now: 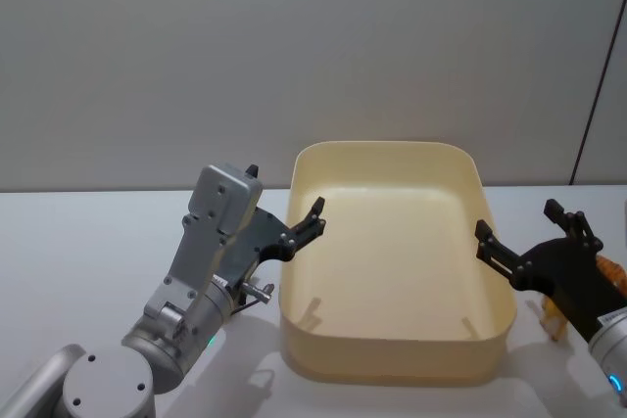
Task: Pick up the toy alternately with two hands and place it into the central storage box.
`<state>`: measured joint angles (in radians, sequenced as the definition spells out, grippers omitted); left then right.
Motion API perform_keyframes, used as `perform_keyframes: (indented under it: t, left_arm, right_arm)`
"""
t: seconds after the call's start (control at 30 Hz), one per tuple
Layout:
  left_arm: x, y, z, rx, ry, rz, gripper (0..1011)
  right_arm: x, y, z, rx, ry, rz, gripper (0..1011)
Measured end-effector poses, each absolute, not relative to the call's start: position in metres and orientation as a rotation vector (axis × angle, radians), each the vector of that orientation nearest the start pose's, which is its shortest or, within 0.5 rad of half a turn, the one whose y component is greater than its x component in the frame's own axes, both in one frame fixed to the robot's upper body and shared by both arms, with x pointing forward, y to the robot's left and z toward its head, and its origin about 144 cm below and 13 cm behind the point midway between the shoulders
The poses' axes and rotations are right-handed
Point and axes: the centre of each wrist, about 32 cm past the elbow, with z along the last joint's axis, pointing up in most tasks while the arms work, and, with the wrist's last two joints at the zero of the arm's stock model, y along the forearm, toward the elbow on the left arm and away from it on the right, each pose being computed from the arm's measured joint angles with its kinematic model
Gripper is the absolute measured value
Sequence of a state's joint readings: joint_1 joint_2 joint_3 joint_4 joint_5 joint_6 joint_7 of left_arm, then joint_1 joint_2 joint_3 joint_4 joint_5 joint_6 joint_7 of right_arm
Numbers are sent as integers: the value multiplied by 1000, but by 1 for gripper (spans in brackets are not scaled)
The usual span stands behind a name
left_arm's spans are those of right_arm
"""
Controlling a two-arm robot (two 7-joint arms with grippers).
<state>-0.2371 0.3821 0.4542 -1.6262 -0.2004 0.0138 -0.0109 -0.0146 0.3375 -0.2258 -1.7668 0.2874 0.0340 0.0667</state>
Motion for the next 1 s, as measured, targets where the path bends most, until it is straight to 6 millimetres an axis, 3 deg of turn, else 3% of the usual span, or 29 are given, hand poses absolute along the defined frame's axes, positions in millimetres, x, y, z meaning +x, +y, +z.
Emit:
perform_keyframes:
  t: [1.0]
  left_arm:
    - [492, 198, 1204, 61, -268, 1124, 1001]
  right_arm:
    - [443, -237, 1189, 26, -75, -1230, 1001]
